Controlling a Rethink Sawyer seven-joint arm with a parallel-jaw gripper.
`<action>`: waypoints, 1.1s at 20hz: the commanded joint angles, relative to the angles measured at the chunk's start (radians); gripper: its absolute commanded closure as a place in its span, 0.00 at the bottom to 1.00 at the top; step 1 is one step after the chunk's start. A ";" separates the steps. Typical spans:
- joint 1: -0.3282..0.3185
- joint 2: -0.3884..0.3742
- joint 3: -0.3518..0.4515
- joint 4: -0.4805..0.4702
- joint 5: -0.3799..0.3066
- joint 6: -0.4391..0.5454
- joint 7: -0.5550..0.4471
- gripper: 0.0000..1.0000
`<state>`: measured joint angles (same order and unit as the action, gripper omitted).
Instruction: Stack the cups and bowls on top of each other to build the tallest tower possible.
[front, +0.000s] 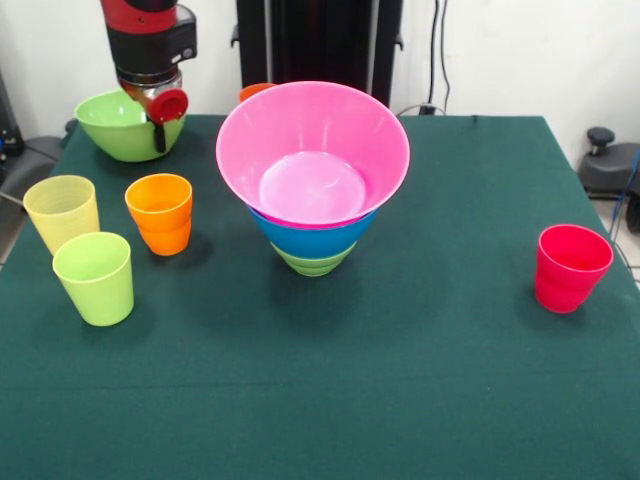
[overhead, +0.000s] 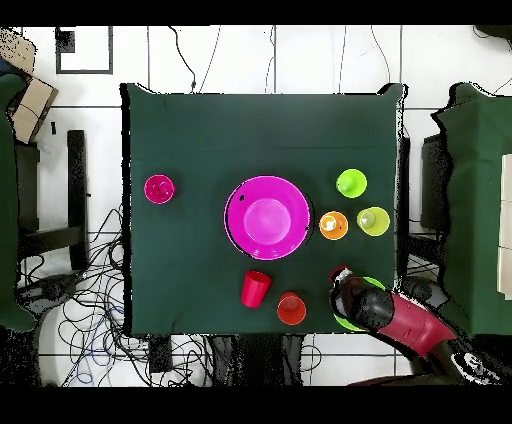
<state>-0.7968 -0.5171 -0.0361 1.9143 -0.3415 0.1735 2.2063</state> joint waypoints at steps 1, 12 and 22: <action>0.023 -0.038 0.098 -0.007 -0.024 0.032 0.002 1.00; 0.040 -0.060 0.095 -0.010 -0.007 0.067 0.008 1.00; 0.056 -0.086 0.095 -0.012 0.012 0.104 0.012 1.00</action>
<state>-0.7883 -0.5796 -0.0358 1.9147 -0.3417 0.1745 2.2063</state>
